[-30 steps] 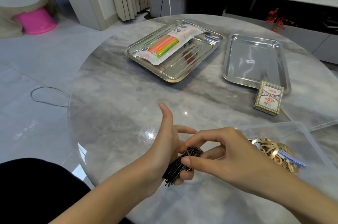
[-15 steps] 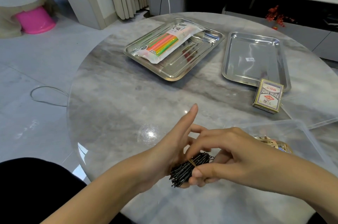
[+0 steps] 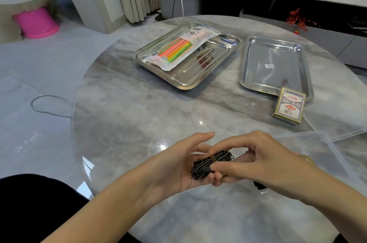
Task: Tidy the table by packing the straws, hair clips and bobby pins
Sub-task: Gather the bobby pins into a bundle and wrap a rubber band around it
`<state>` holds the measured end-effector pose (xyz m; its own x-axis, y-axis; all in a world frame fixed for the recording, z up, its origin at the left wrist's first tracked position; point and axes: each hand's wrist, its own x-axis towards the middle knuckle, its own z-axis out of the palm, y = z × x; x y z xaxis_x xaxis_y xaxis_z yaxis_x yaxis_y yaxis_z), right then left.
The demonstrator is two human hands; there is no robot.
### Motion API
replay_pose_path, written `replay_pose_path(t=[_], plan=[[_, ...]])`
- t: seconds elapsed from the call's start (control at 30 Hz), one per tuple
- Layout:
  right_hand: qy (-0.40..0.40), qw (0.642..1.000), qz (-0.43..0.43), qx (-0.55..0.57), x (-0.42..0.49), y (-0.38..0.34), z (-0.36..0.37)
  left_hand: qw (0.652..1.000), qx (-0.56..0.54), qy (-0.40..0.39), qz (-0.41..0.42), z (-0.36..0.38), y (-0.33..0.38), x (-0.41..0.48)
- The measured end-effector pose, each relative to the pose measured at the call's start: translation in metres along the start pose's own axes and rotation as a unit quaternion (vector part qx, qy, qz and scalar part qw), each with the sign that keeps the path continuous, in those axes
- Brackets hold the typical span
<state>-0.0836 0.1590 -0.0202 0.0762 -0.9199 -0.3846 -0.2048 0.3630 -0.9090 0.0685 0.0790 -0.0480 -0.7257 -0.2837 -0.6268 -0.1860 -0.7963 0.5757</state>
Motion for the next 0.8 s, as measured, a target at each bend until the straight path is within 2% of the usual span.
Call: replay_pose_path(t=[0.13, 0.27, 0.43, 0.57, 0.7, 0.8], plan=[[0.057, 0.998, -0.031, -0.02, 0.001, 0.001, -0.007, 0.997, -0.031, -0.019, 0.069, -0.001, -0.004, 0.005], [0.068, 0.995, -0.051, -0.049, 0.003, 0.003, -0.011, 0.993, -0.02, -0.007, 0.115, -0.002, -0.008, 0.005], [0.076, 0.982, -0.075, -0.155, 0.005, 0.003, -0.004, 0.99, -0.048, -0.006, 0.133, 0.005, -0.013, 0.005], [0.13, 0.955, -0.095, -0.25, 0.008, 0.005, 0.0, 0.982, -0.113, 0.021, 0.148, 0.011, -0.012, 0.005], [0.172, 0.951, -0.107, -0.234, 0.012, 0.007, 0.004, 0.976, -0.114, 0.045, 0.177, 0.012, -0.012, 0.008], [0.184, 0.963, -0.096, -0.172, 0.012, 0.008, 0.004, 0.978, -0.084, 0.042, 0.187, 0.01, -0.013, 0.011]])
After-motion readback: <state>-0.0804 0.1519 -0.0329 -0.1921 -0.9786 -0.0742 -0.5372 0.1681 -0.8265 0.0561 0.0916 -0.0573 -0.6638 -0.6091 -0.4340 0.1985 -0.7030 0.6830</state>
